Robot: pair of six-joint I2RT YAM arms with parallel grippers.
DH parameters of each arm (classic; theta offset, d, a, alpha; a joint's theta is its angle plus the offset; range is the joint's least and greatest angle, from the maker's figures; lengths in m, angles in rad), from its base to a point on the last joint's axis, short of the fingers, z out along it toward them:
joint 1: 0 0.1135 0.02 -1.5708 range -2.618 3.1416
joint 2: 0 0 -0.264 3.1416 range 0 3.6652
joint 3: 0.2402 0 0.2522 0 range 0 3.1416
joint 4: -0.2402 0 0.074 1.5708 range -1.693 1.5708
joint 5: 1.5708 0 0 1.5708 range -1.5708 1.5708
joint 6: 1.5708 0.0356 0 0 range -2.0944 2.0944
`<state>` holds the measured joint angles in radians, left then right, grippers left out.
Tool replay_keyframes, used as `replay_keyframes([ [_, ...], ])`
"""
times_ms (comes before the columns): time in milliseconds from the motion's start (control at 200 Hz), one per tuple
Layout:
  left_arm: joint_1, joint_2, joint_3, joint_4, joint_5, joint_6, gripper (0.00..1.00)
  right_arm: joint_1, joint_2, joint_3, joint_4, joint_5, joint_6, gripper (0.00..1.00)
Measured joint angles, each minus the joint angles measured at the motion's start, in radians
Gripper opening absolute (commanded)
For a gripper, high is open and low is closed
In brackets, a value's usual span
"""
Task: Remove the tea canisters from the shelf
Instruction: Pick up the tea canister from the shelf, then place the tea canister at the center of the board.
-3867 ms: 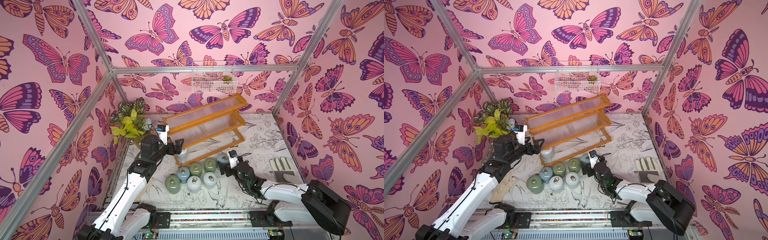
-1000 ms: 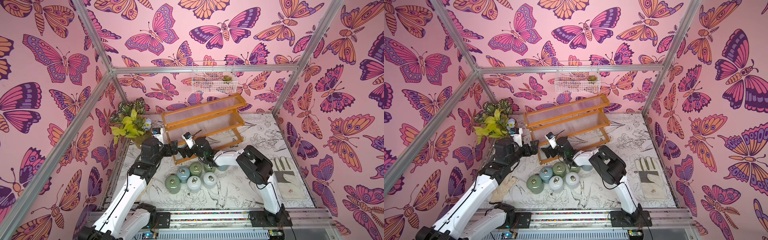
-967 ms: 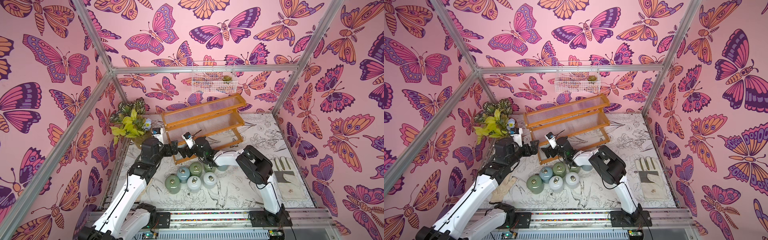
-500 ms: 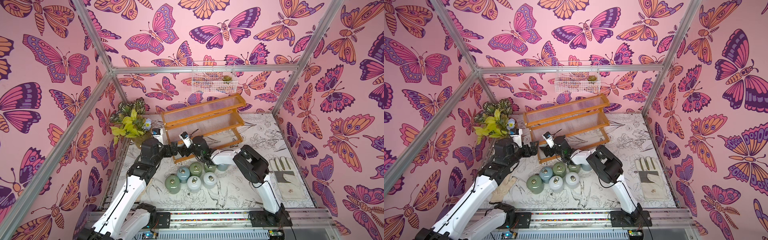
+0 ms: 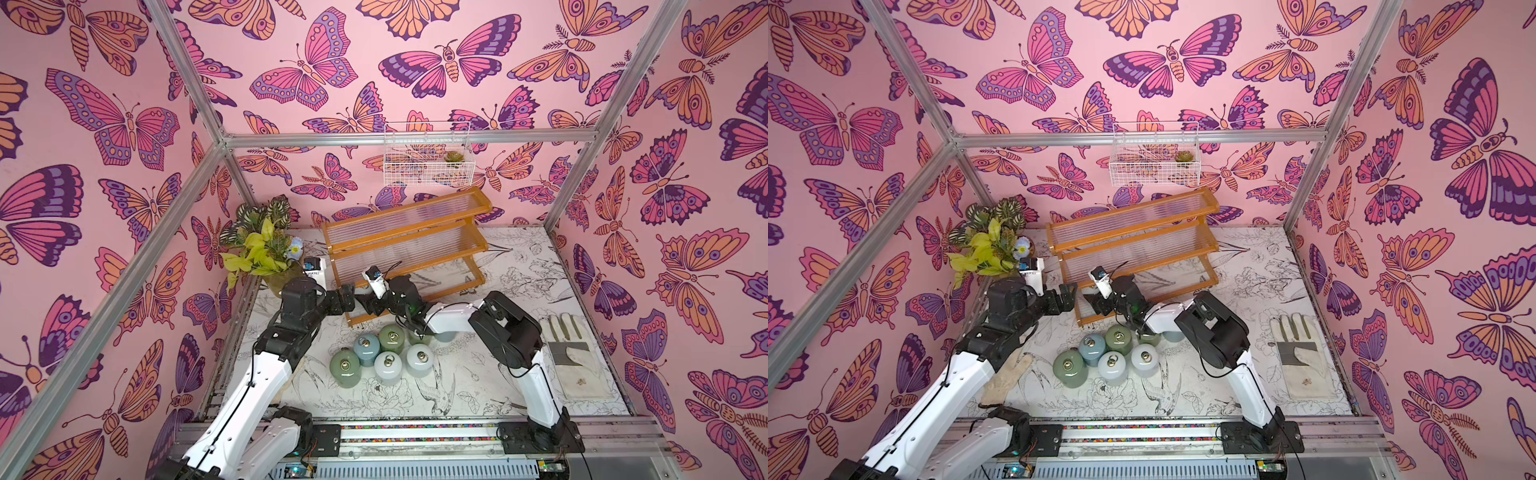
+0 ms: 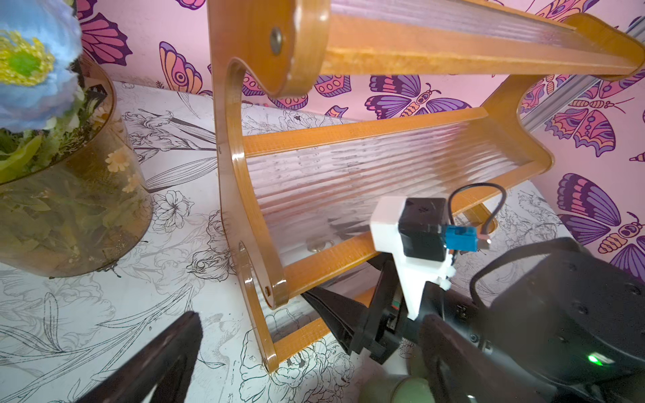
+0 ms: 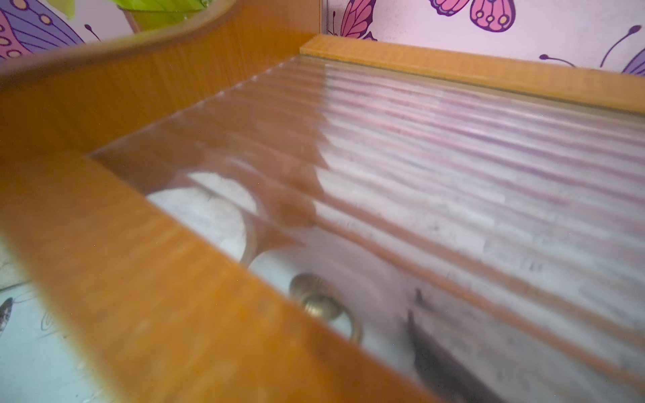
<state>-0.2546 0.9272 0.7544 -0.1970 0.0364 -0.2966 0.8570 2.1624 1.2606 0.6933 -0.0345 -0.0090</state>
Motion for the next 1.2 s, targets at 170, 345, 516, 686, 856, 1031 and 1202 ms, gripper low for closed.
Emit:
replay_keyframes([
  [170, 0.000, -0.004, 0.000, -0.006, 0.000, 0.000, 1.00, -0.001, -0.080, -0.111, 0.017, 0.057, -0.029, 0.46],
  [345, 0.000, -0.004, 0.000, -0.006, 0.000, 0.000, 1.00, -0.035, -0.138, -0.191, 0.030, 0.102, -0.041, 0.46],
  [516, 0.000, -0.004, 0.000, -0.007, 0.000, 0.000, 1.00, -0.112, -0.197, -0.258, 0.025, 0.146, -0.044, 0.46],
  [686, 0.000, -0.004, 0.000, -0.006, -0.001, 0.000, 1.00, -0.170, -0.264, -0.332, 0.012, 0.190, -0.044, 0.46],
  [856, 0.000, -0.001, 0.000, -0.006, -0.003, 0.001, 1.00, -0.210, -0.332, -0.394, 0.009, 0.218, -0.040, 0.46],
  [1031, 0.000, 0.015, 0.000, -0.006, -0.003, 0.001, 1.00, -0.261, -0.393, -0.442, 0.005, 0.246, -0.035, 0.47],
  [1202, 0.000, 0.037, 0.000, -0.006, 0.001, 0.002, 1.00, -0.299, -0.464, -0.505, 0.000, 0.303, -0.013, 0.47],
])
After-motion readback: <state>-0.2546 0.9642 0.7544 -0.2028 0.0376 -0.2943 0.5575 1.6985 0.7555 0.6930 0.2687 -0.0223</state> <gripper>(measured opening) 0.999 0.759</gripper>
